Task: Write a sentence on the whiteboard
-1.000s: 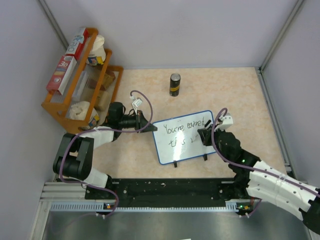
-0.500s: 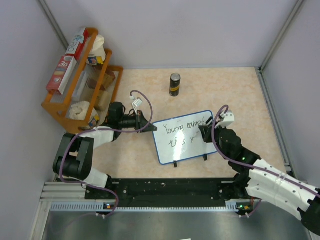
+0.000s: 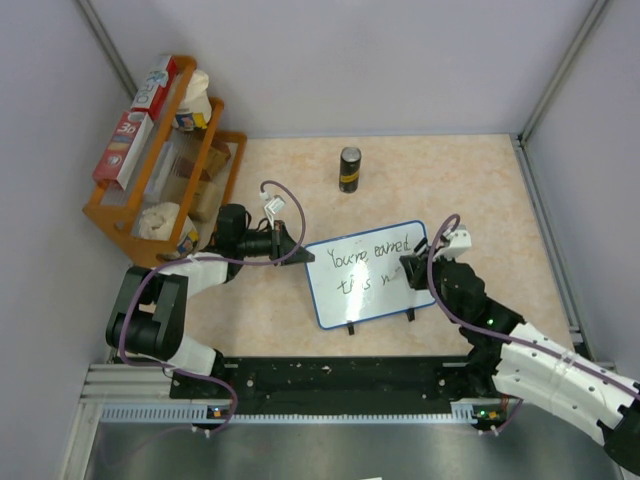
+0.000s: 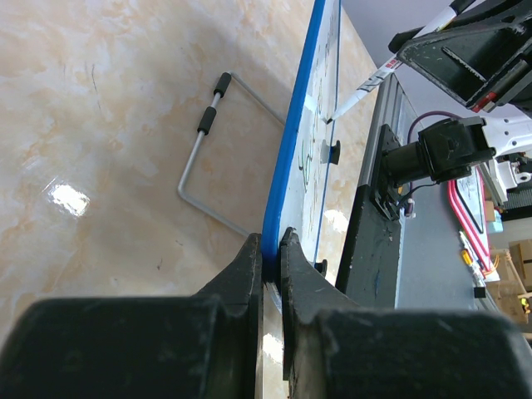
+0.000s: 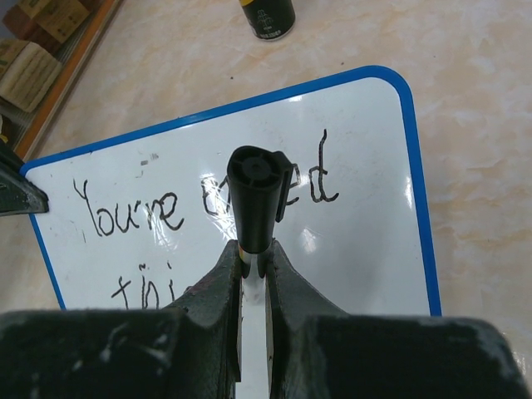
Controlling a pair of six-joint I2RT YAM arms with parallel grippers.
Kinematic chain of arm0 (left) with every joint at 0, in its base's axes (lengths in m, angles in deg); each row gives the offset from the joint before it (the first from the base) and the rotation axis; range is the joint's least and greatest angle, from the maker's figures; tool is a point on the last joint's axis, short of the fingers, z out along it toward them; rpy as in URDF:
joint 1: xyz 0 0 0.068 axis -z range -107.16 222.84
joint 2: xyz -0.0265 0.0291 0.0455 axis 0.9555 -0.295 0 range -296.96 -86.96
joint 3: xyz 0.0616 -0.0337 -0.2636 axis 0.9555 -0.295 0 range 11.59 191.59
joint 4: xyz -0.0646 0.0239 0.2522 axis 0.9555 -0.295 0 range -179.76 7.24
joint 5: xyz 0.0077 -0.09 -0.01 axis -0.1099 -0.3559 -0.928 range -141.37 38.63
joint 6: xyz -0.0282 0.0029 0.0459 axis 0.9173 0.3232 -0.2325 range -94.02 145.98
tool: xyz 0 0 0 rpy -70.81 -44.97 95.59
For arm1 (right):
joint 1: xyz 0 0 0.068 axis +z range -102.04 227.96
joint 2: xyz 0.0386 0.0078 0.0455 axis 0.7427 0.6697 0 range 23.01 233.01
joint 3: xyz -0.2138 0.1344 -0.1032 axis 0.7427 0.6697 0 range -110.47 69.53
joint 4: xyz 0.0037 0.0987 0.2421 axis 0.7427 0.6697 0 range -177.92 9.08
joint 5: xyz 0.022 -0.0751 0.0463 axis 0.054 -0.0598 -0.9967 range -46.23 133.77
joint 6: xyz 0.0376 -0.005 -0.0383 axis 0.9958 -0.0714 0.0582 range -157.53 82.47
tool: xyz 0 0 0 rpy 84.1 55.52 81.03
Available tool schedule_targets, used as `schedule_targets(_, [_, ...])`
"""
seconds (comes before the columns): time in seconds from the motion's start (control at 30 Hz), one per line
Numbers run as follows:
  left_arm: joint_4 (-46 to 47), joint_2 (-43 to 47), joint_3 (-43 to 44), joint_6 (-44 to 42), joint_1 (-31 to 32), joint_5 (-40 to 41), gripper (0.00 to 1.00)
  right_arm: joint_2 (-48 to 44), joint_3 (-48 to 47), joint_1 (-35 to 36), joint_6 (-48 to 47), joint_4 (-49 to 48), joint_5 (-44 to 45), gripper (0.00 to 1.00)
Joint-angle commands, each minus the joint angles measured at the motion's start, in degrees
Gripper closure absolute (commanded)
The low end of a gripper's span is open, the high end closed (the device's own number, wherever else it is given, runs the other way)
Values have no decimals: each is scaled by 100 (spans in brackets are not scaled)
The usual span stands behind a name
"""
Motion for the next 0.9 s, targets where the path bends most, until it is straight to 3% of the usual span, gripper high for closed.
schedule_targets(0.0, [-389, -227, -114, -705, 107, 663, 100, -18, 152, -68, 45, 154, 3, 100])
schedule_targets(0.87, [-398, -227, -114, -705, 107, 663, 100, 316, -445, -182, -386, -250, 354, 100])
